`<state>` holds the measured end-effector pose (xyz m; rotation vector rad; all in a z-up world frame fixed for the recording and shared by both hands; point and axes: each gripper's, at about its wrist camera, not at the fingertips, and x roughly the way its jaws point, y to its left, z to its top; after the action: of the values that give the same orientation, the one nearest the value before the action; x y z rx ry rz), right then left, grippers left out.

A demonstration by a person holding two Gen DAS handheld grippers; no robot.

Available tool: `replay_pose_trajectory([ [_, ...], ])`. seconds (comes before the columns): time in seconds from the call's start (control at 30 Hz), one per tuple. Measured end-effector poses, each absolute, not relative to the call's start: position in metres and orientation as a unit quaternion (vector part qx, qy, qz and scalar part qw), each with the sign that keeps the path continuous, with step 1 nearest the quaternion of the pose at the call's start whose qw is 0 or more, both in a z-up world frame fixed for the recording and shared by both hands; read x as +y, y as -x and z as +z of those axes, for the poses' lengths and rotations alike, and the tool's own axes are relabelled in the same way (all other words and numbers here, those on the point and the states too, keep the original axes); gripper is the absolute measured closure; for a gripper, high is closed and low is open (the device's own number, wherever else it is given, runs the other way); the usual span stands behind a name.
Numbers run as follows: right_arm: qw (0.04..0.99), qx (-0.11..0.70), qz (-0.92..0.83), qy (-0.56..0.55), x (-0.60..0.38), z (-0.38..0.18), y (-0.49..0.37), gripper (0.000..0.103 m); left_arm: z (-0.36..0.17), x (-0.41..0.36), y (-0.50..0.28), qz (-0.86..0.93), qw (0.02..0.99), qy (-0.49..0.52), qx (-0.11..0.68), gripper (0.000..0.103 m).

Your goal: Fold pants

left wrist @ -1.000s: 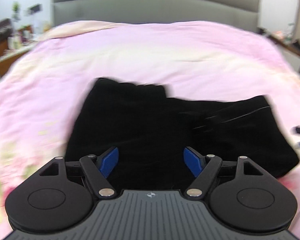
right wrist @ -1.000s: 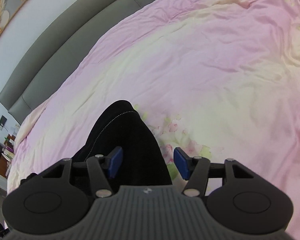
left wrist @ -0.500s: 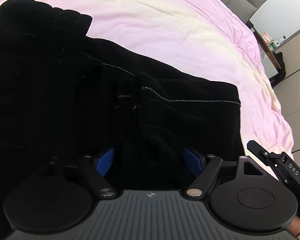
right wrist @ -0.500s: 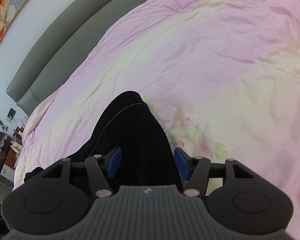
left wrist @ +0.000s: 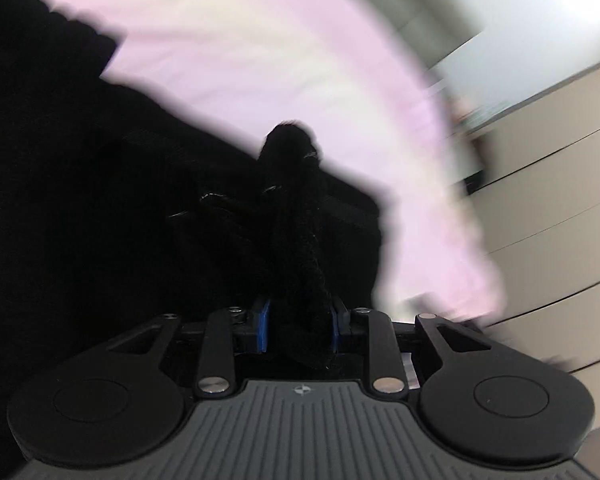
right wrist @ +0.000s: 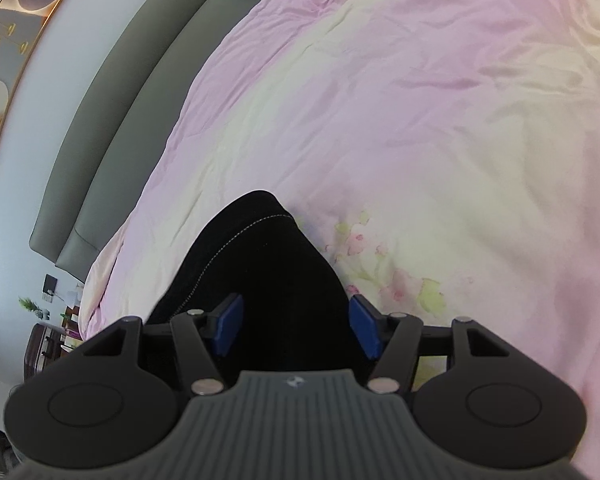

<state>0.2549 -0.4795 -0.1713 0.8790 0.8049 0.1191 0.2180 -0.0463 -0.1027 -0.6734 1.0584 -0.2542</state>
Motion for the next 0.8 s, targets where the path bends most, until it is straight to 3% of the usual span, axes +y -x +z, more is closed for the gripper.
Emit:
replay_pose_trajectory([
  [0.1,0.833,0.376,0.06,-0.401,-0.477,-0.169,-0.257,0.046,-0.122,-0.047,-0.218,-0.111,0.805,0.301,0.499,0.065],
  [0.27,0.852,0.41,0.079,-0.315,-0.451,-0.173,-0.278,0.045,-0.11,-0.05,-0.212,-0.091,0.809,0.3,0.497,0.063],
  [0.33,0.849,0.435,0.095,-0.284,-0.441,-0.178,-0.288,0.058,-0.097,-0.055,-0.2,-0.077,0.826,0.262,0.493,0.058],
  [0.37,0.851,0.443,0.1,-0.263,-0.437,-0.178,-0.29,0.082,-0.091,-0.058,-0.197,-0.07,0.836,0.234,0.491,0.053],
  [0.47,0.868,0.412,0.116,-0.254,-0.438,-0.166,-0.283,0.086,-0.078,-0.068,-0.19,-0.054,0.857,0.161,0.487,0.04],
  [0.53,0.875,0.402,0.118,-0.243,-0.436,-0.161,-0.282,0.084,-0.073,-0.07,-0.187,-0.048,0.861,0.148,0.484,0.039],
  [0.73,0.845,0.457,0.073,-0.268,-0.451,-0.175,-0.284,0.048,-0.043,-0.105,-0.191,-0.028,0.887,0.07,0.456,0.04],
  [0.8,0.83,0.455,0.072,-0.315,-0.467,-0.175,-0.276,0.048,-0.032,-0.112,-0.189,-0.025,0.896,0.042,0.441,0.04],
])
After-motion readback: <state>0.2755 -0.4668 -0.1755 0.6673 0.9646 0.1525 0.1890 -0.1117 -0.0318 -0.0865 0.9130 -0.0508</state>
